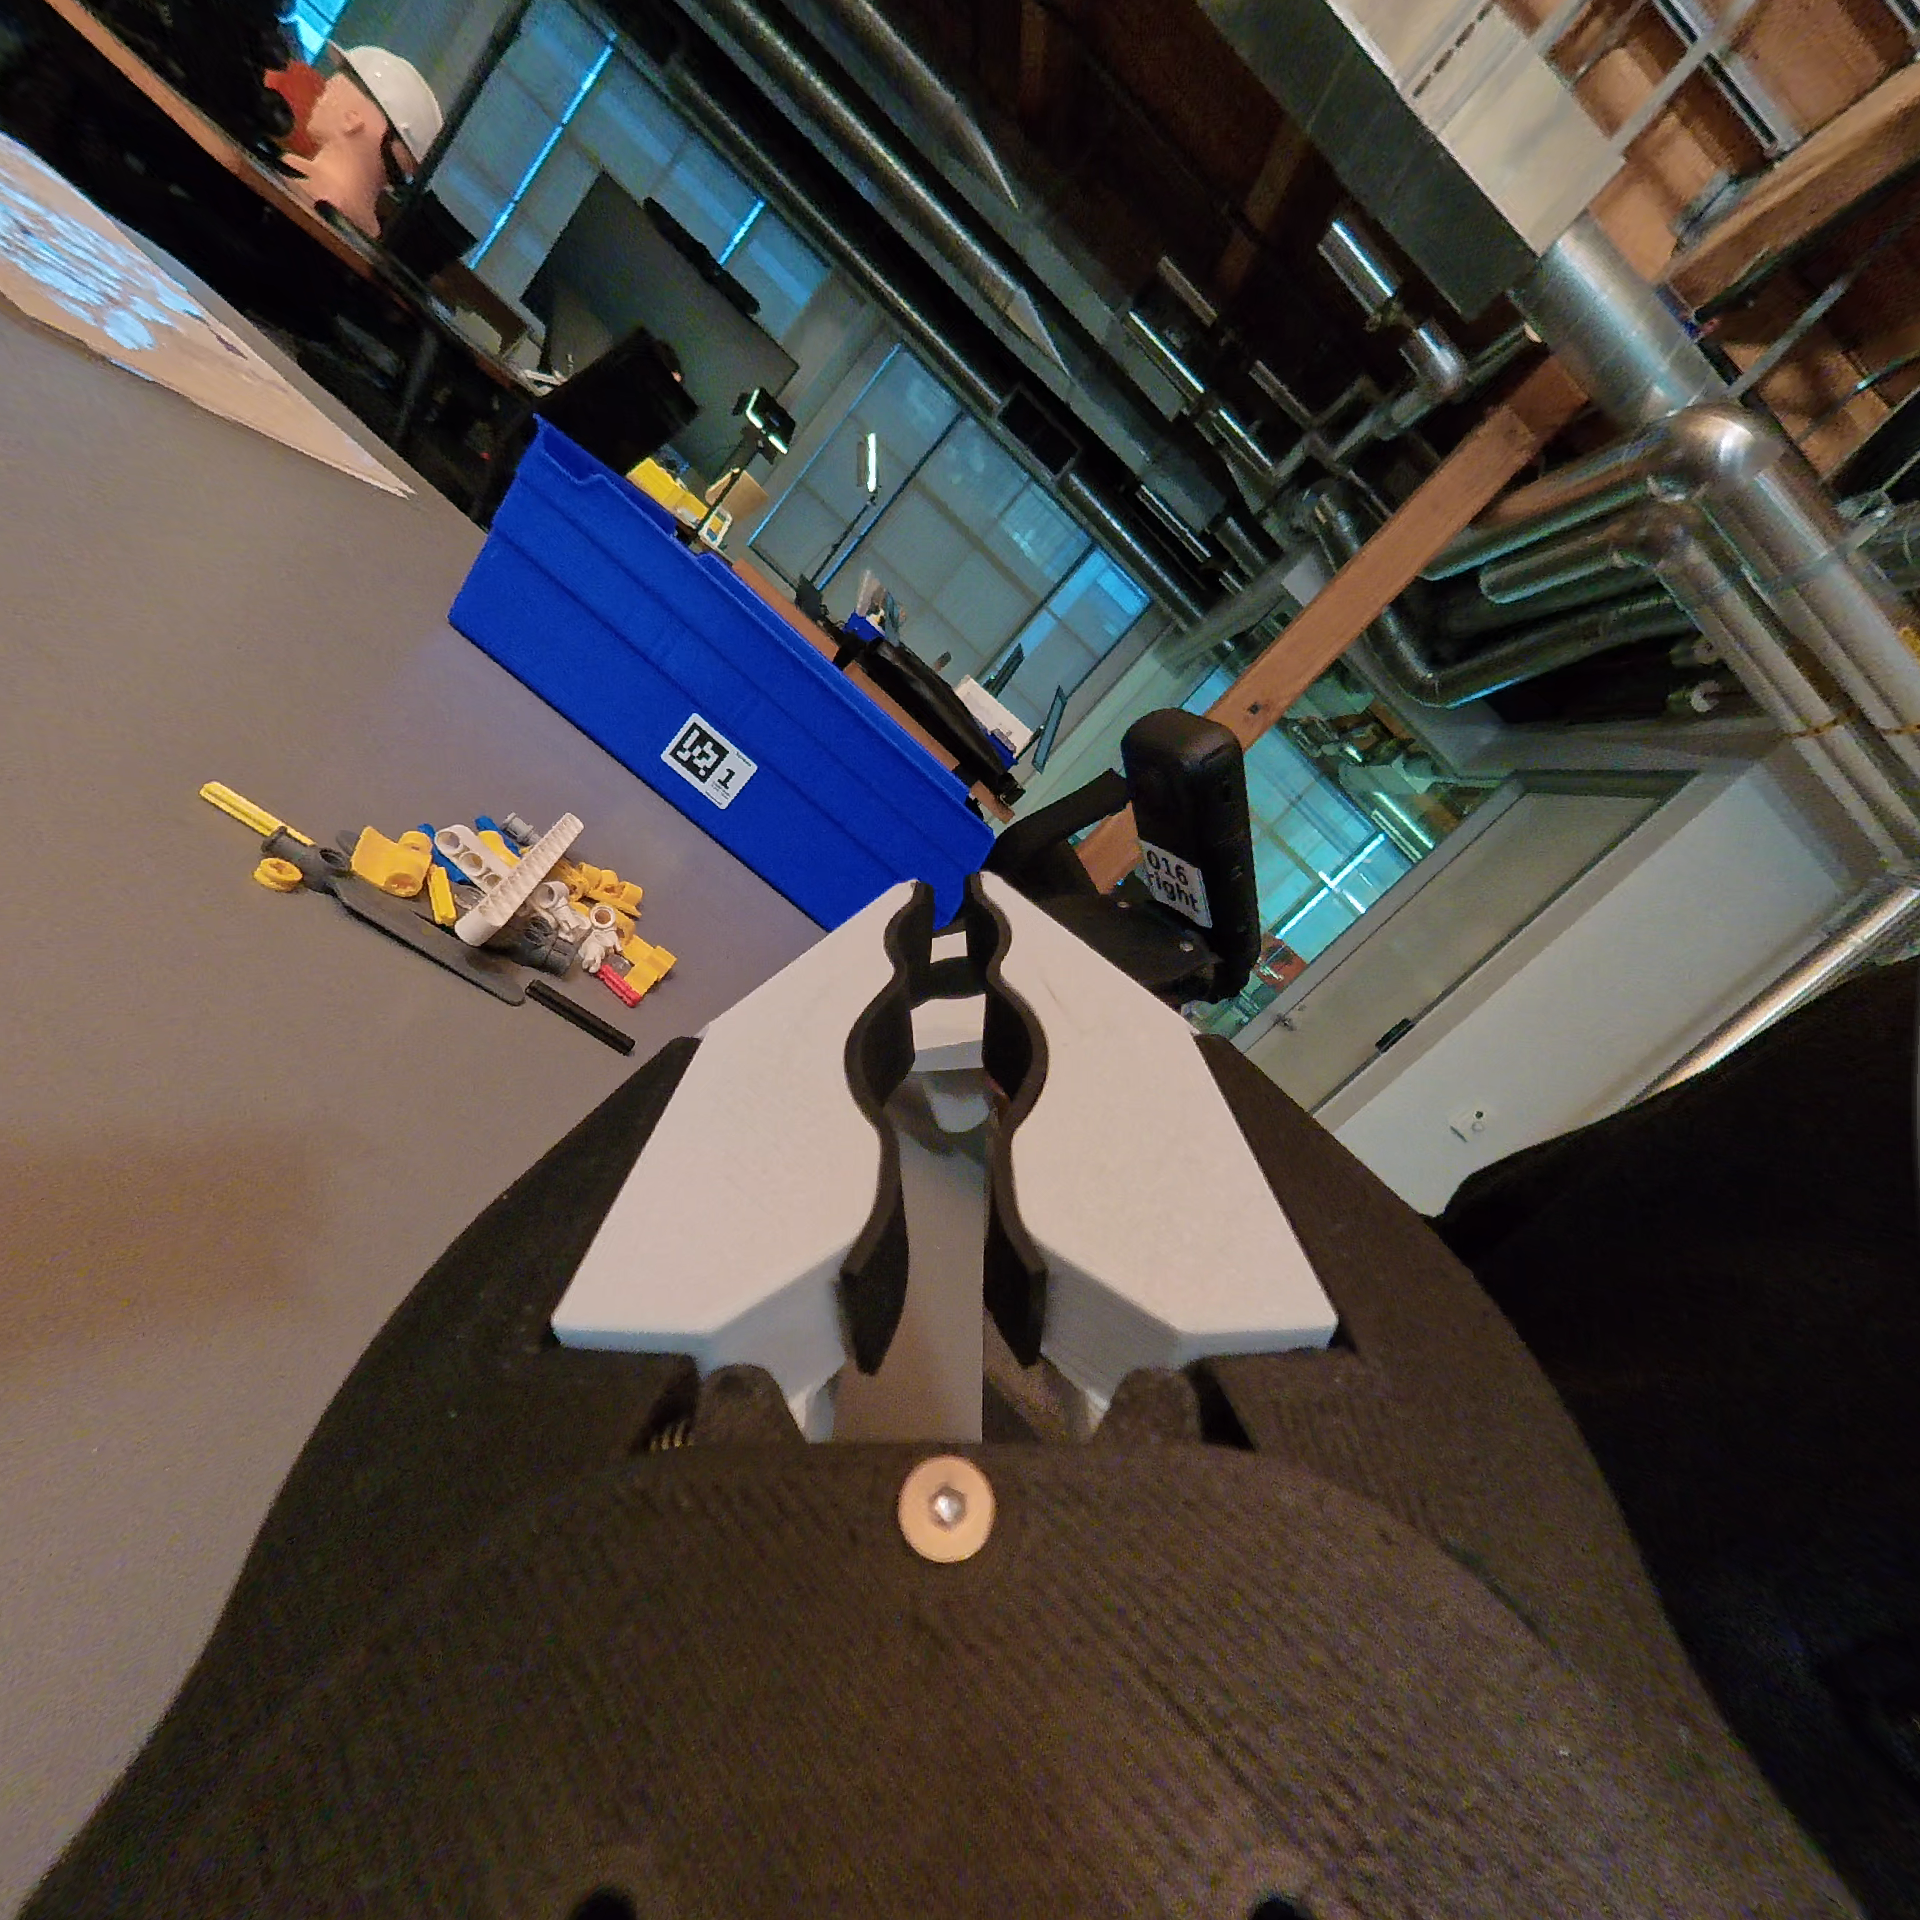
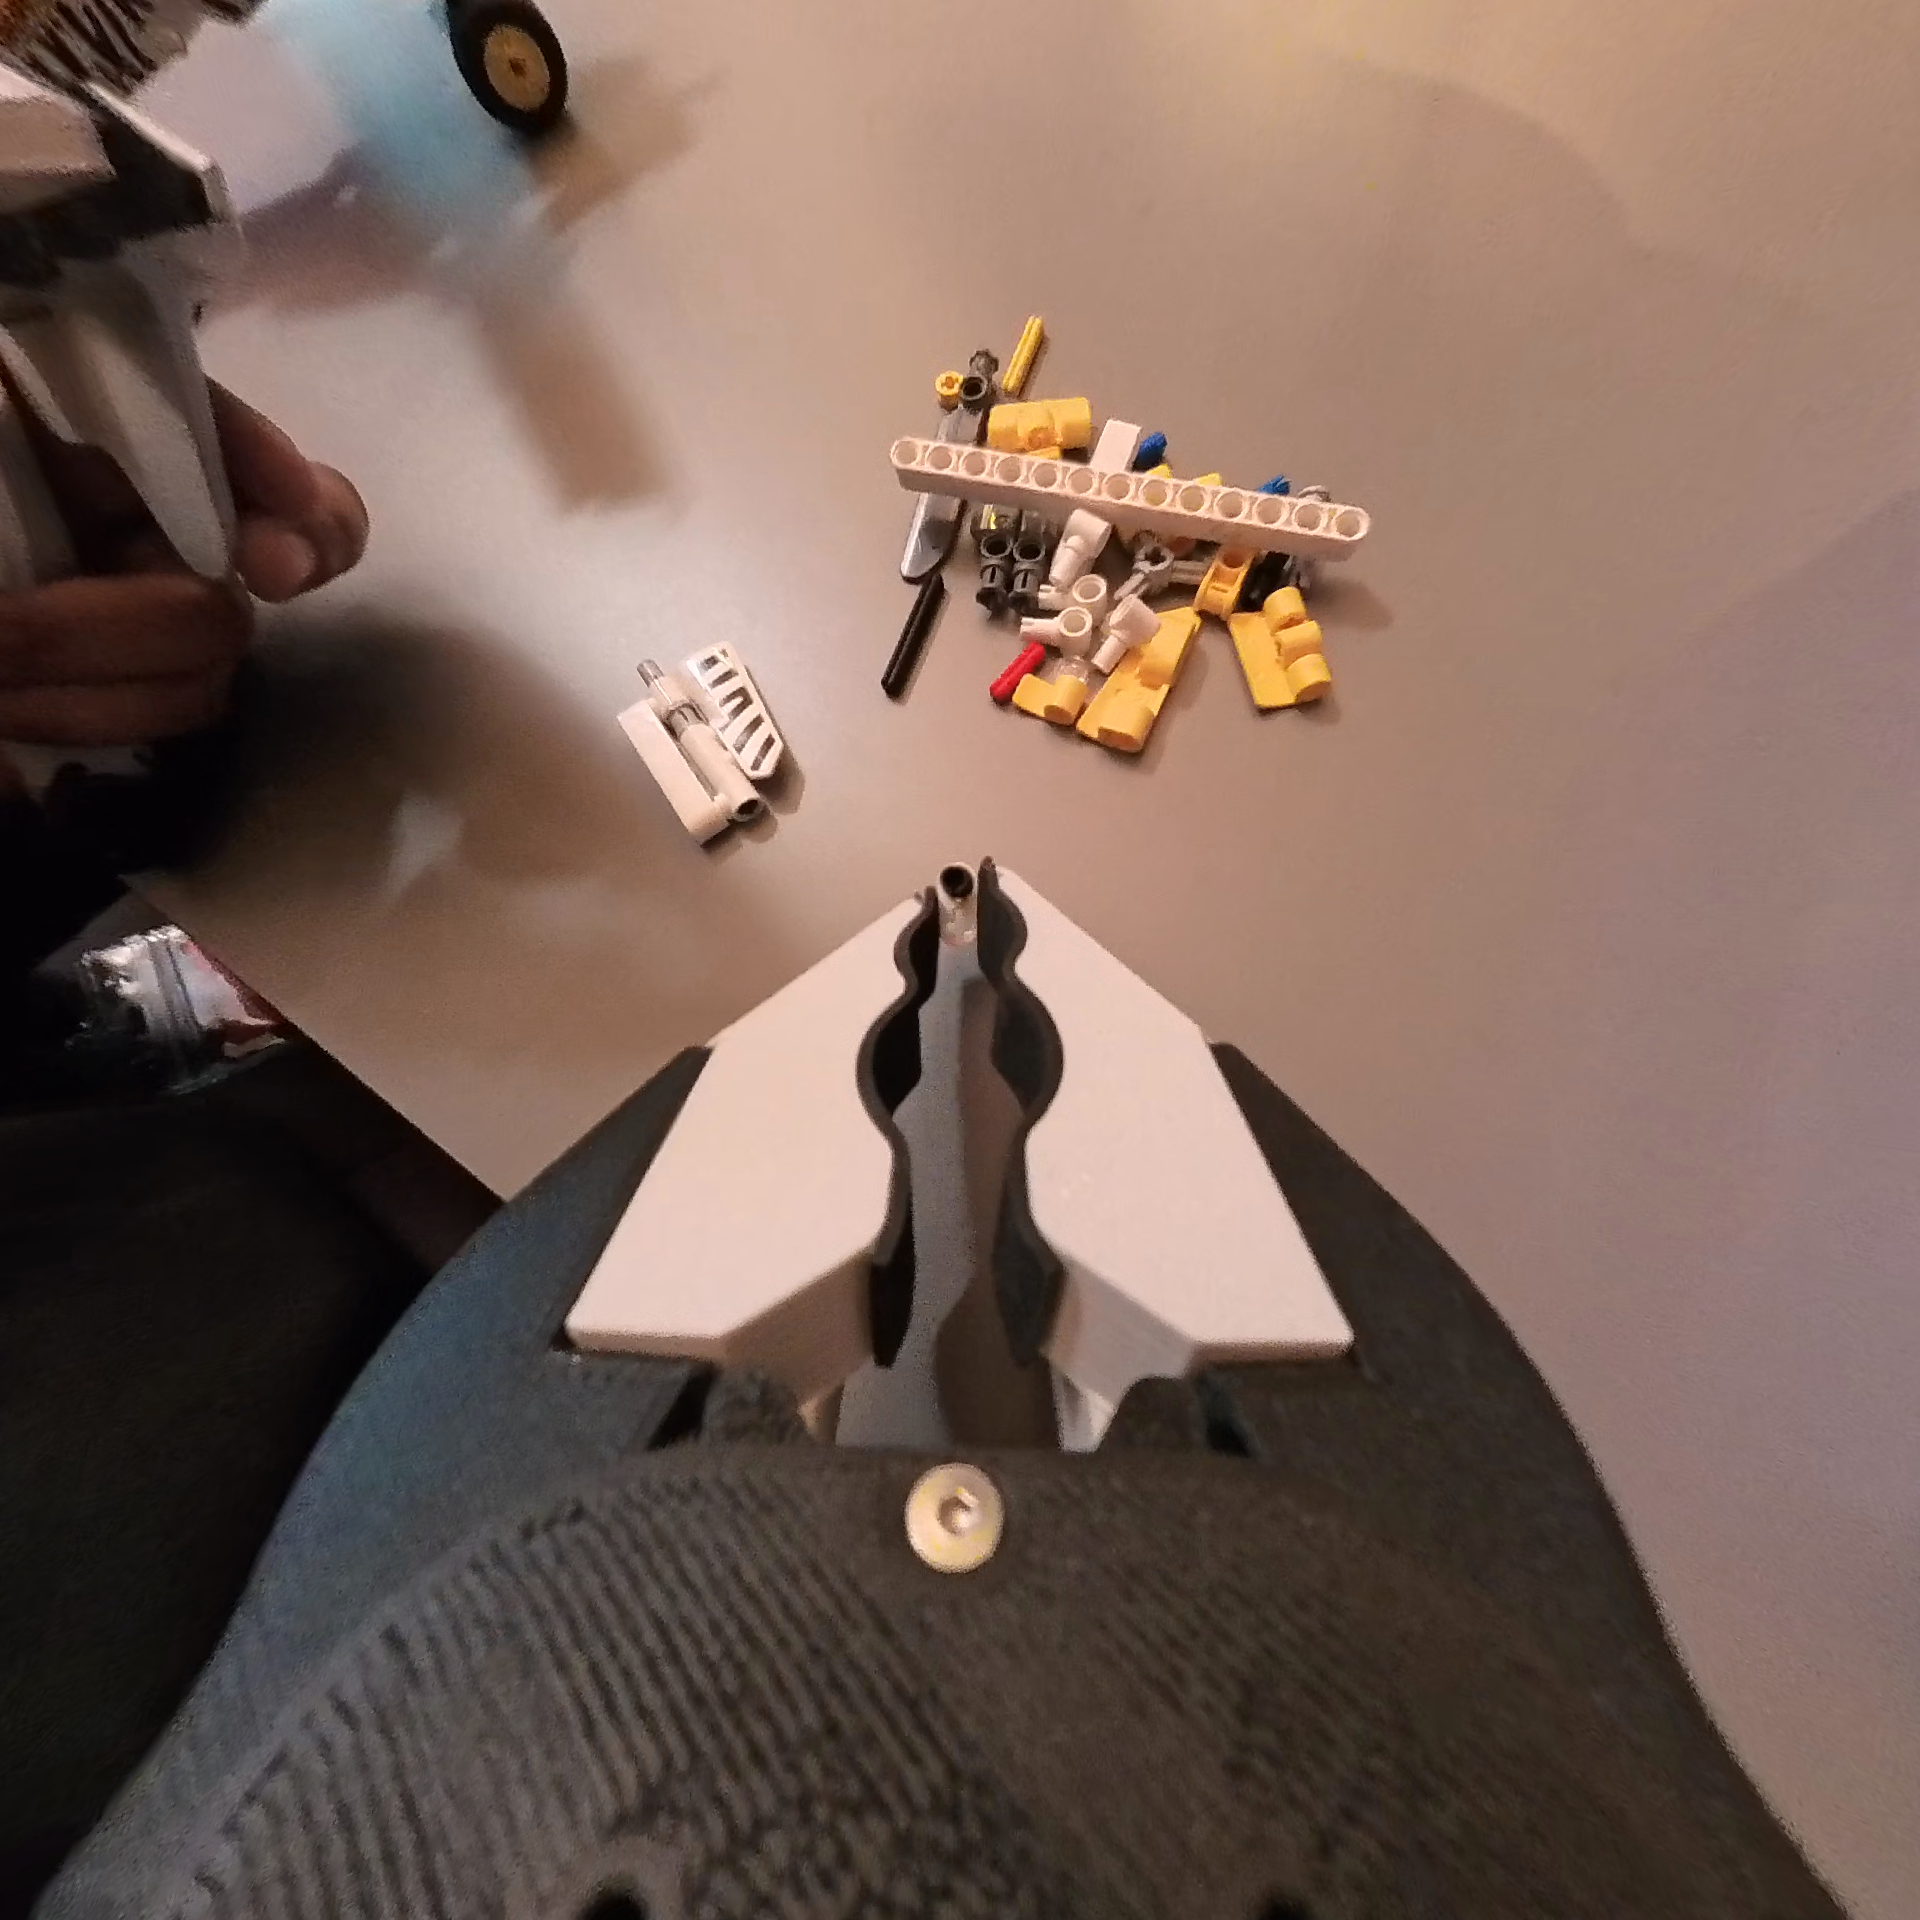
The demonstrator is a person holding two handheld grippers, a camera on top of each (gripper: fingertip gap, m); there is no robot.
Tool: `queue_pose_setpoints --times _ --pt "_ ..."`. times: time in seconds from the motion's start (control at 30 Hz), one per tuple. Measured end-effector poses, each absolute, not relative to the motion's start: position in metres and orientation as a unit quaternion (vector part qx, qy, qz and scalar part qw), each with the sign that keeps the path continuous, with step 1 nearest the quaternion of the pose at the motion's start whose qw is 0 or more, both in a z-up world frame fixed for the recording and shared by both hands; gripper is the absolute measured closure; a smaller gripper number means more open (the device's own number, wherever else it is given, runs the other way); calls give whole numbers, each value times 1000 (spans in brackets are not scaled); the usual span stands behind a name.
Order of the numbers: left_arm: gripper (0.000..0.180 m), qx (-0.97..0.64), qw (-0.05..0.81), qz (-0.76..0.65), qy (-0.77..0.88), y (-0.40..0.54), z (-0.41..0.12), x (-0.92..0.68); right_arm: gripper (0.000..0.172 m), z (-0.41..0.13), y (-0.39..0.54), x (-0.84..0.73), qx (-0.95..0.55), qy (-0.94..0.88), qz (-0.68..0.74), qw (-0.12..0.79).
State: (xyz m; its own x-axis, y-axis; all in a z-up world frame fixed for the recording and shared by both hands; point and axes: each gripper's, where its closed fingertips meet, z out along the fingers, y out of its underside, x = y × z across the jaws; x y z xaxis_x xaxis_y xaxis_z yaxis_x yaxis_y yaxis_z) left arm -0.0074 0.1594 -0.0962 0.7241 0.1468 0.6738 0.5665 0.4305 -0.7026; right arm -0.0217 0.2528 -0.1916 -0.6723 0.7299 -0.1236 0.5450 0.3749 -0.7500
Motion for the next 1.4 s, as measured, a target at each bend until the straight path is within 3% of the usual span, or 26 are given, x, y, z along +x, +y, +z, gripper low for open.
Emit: queue_pose_setpoints --times 0.23,0.43,0.5,0.8,0.97,1.03,1.33,1.37,1.4 --pt "180 -516 771 -139 -348 160 -97 -8 166 -191 248 -12 -388 -832 391 68" --pt "180 -514 772 -139 -347 159 -96 -8 166 -198 251 -11 -370 -849 370 79" --pt "180 -514 772 -140 -347 159 -96 -8 159 -200 251 -10 -367 -851 367 78" --pt "180 -512 773 -140 -347 159 -96 -8 166 -200 258 -16 -360 -849 364 131" --pt "180 -512 773 -141 -347 159 -96 -8 133 -176 266 -22 -373 -814 422 145" --pt "180 -511 774 -141 -347 158 -96 -8 138 -172 273 -21 -384 -803 434 139" --pt "180 -512 773 -140 -348 159 -96 -9 132 -198 264 -21 -398 -815 398 138" --pt "180 -512 773 -140 -348 159 -96 -9 136 -202 262 -24 -395 -819 389 146" --pt "180 -512 773 -140 -349 159 -96 -9 154 -203 261 -26 -391 -823 384 153"
